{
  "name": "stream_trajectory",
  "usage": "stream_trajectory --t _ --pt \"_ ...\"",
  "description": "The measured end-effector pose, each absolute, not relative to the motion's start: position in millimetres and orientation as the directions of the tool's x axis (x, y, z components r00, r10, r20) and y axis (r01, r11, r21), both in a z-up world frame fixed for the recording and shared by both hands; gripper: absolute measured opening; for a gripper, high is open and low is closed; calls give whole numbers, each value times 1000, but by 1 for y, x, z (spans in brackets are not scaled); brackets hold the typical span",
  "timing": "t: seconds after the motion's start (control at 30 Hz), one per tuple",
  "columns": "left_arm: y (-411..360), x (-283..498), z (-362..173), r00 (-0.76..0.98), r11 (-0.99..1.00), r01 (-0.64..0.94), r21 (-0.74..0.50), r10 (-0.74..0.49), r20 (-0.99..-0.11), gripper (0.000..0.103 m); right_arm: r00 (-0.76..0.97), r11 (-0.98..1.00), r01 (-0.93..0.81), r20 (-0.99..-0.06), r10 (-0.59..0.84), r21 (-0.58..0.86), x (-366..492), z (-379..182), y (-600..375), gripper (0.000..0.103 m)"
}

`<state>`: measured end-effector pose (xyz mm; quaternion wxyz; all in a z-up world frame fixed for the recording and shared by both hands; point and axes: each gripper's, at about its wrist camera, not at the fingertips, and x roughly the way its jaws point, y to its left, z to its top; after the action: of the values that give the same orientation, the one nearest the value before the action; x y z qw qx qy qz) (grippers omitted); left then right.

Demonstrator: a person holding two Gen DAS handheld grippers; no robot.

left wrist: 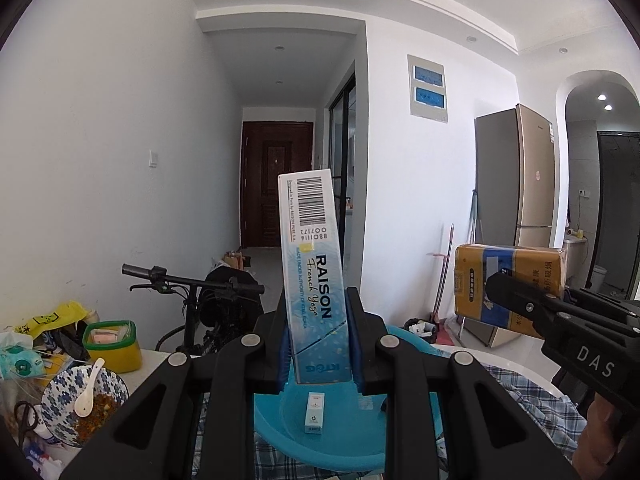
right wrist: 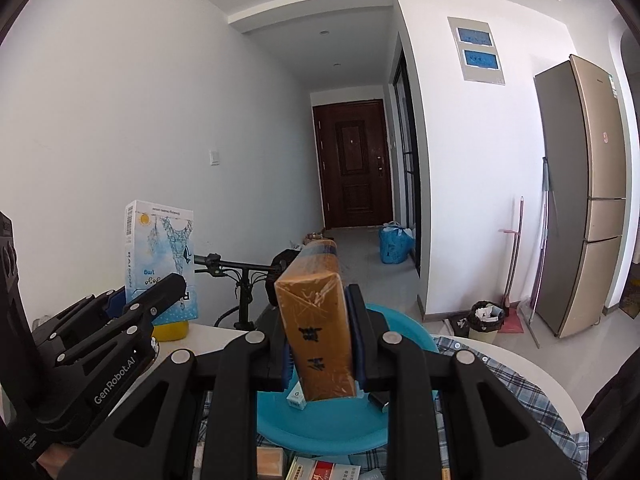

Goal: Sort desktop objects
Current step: 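Lift the RAISON box and cigarette pack and carry both over the teal basin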

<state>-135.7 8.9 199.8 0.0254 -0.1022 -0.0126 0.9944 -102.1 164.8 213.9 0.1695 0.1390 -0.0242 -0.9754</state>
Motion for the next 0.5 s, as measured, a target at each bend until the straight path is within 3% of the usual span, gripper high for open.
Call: stream_trajectory --t 0.5 --pt "13 -211 139 -920 -1000 -7 -11 10 -393 25 -826 -951 282 -474 -306 123 -180 166 160 21"
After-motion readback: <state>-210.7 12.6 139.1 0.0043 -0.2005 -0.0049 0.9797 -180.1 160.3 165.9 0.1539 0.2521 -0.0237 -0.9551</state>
